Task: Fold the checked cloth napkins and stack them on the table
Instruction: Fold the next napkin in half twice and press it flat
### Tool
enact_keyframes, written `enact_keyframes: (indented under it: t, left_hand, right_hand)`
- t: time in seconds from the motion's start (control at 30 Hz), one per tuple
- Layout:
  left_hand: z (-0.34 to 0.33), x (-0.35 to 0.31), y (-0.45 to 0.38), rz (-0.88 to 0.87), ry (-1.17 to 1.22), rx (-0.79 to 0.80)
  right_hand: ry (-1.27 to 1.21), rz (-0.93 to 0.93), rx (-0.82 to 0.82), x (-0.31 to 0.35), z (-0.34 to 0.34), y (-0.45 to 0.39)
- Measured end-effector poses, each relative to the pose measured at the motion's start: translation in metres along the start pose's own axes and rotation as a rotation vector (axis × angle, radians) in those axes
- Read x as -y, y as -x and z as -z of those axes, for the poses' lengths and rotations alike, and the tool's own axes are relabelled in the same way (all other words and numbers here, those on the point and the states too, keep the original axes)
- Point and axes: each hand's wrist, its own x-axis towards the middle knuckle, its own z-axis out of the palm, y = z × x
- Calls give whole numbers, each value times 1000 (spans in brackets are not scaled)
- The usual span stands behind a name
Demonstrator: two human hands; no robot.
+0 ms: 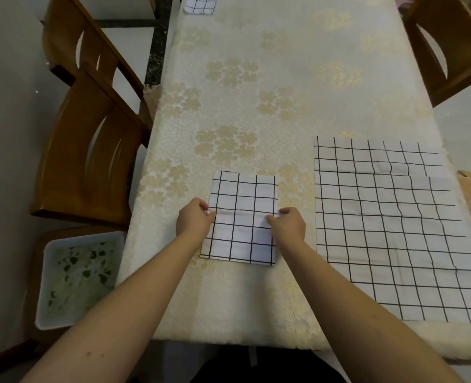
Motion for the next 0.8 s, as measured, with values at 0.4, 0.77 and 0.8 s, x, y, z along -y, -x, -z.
enact_keyframes:
  t: [0.4, 0.77, 0.8]
  left_hand:
    - [7, -22, 1, -465, -162, -44]
    - [-2, -96, 2, -1029, -752, 474]
    - [-2, -99, 1, -1003, -760, 513]
  right_hand:
    - [-85, 162, 129, -2, 14, 11]
    - [354, 518, 543, 11, 63, 19]
    - [399, 526, 552, 11, 65, 18]
